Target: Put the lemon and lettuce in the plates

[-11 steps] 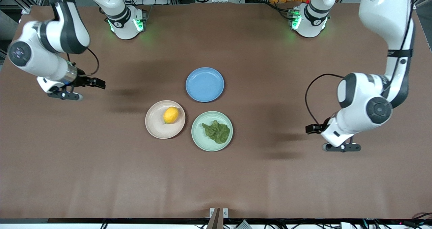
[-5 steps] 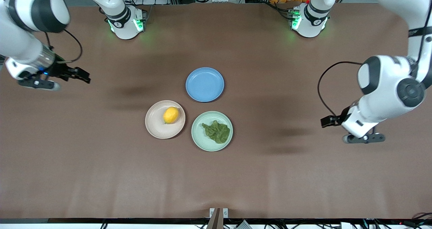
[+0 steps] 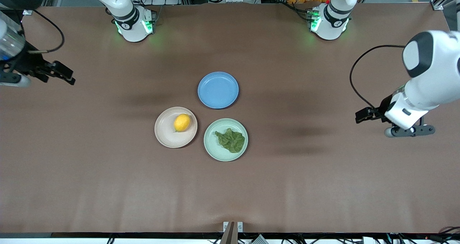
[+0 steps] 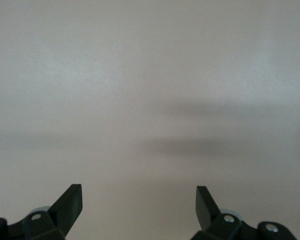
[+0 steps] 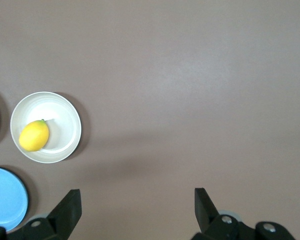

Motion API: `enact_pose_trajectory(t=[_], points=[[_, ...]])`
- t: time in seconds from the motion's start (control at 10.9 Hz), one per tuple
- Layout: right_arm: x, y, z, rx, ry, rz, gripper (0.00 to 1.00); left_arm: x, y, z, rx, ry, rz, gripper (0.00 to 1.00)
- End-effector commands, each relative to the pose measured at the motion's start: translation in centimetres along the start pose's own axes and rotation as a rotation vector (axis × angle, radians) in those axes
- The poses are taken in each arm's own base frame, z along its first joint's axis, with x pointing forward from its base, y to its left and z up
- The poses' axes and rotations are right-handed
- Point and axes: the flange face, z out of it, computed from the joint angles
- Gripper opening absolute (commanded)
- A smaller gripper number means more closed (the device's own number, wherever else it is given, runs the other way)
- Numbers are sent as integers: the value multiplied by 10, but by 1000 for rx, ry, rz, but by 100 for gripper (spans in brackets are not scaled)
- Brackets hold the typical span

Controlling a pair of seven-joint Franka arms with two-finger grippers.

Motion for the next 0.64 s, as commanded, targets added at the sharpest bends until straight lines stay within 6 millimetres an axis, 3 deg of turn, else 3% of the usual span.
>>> enact_pose_trajectory(t=[0.0,0.27,0.55], points=[[6,-3,-57,-42,-51,-18,100,-19,8,-43,6,35,33,100],[5,-5,-91,-38,-7,-20,100,-26,21,-90,-19,-3,47,100],[5,-12,-99,-34,-4,-35,100,-37,26,-124,-12,-64,59,100]])
